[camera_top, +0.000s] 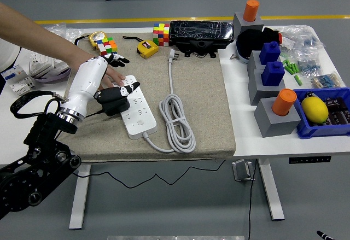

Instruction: Put the plug near the board,insert it into the board,press the button,pull the plug out

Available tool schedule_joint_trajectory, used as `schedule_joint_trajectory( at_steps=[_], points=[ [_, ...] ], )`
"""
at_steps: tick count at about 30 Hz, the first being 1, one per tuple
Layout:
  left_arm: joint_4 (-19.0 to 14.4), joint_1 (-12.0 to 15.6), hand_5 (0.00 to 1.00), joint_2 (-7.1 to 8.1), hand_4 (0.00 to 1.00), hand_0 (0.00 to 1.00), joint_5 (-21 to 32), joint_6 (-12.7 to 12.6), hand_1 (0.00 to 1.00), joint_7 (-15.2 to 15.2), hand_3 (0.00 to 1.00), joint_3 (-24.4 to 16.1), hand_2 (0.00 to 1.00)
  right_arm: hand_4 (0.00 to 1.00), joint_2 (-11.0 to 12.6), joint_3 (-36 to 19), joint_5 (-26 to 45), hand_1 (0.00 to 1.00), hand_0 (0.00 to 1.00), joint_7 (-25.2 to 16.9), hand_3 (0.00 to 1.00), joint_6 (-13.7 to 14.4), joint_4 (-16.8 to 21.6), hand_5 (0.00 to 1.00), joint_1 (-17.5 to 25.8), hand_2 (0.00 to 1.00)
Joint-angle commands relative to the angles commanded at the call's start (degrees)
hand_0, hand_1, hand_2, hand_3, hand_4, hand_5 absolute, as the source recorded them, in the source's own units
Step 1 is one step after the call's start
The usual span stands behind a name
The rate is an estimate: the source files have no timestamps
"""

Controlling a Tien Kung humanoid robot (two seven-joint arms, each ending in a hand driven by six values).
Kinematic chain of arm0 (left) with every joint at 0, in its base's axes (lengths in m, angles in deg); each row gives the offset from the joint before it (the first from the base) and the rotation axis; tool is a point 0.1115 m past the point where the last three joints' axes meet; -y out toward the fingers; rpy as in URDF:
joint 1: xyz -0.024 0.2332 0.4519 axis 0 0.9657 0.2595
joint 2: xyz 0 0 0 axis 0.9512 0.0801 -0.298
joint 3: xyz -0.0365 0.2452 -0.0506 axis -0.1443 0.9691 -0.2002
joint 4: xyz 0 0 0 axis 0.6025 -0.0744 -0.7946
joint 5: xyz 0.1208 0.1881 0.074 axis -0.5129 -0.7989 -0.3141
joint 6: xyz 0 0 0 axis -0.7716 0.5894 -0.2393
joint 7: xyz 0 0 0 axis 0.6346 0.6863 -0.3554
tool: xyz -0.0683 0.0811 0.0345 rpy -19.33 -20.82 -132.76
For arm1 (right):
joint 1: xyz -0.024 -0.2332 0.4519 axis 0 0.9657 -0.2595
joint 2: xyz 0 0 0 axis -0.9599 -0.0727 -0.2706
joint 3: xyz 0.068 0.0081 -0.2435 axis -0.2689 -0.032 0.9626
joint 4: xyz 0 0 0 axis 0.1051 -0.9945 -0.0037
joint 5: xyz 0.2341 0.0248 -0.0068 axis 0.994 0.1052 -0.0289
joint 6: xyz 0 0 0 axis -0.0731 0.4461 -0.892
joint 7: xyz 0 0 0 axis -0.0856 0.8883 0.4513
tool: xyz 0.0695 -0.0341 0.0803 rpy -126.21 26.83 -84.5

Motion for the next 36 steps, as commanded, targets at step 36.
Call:
schedule_joint_trajectory(
  at_steps=[36],
  points=[
    [11.4, -3.5, 0.188, -1.44, 0.85, 0.615, -2.0, 12.8, 0.614, -11.0, 0.575, 4.4, 0.543, 0.985, 0.1, 0.0, 0.0, 0.645, 0.651, 0.0, 0.561, 0.0, 0.0, 0.55, -0.3, 0.633]
  ],
)
